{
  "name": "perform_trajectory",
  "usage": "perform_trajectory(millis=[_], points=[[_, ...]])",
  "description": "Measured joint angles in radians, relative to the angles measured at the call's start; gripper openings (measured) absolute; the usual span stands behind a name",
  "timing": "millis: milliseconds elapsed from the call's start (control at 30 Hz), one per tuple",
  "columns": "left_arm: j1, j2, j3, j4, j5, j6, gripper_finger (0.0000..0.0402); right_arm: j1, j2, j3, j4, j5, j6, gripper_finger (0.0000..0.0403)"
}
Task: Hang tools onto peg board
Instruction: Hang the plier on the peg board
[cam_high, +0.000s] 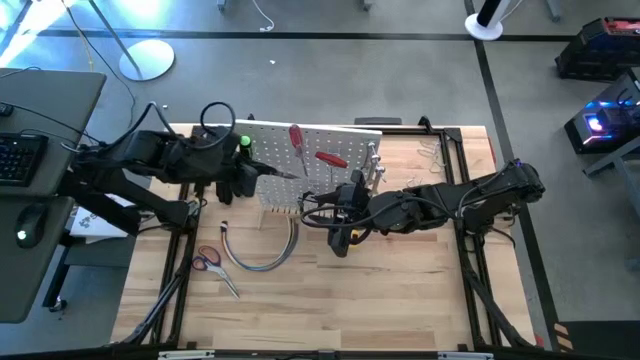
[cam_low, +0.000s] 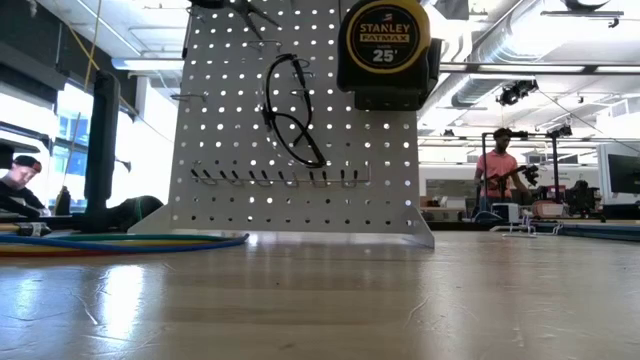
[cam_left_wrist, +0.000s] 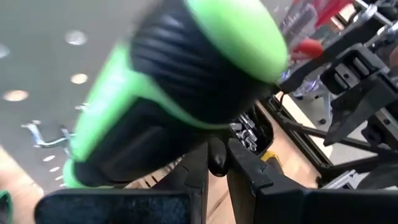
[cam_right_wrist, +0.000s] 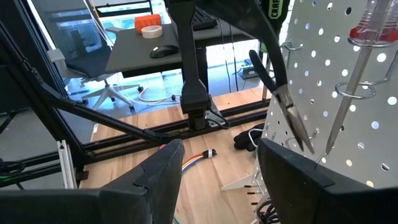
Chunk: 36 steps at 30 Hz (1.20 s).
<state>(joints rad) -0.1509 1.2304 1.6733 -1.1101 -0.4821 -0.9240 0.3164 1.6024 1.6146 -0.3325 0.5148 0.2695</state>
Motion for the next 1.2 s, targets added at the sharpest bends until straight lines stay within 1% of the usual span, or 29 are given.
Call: perform_trajectory(millis=[233, 667, 1133, 1200], points=[[0.0, 0.018, 0.0, -0.015, 0.03, 0.002, 0.0028, 0.0, 0.0, 0.0, 0.0, 0.0, -0.004, 0.0204], [0.021, 0.022, 0.0, -0.04, 0.009, -0.015, 0.0028, 0.003, 0.0, 0.0, 0.0, -0.018, 0.018, 0.0204], [0.021, 0.081, 0.002, -0.038, -0.014, -0.017, 0.0028, 0.005, 0.0, 0.0, 0.004, -0.031, 0.022, 0.0204], [0.025, 0.081, 0.002, -0.039, -0.018, -0.016, 0.0039, 0.005, 0.0, 0.0, 0.007, -0.044, 0.022, 0.0204]])
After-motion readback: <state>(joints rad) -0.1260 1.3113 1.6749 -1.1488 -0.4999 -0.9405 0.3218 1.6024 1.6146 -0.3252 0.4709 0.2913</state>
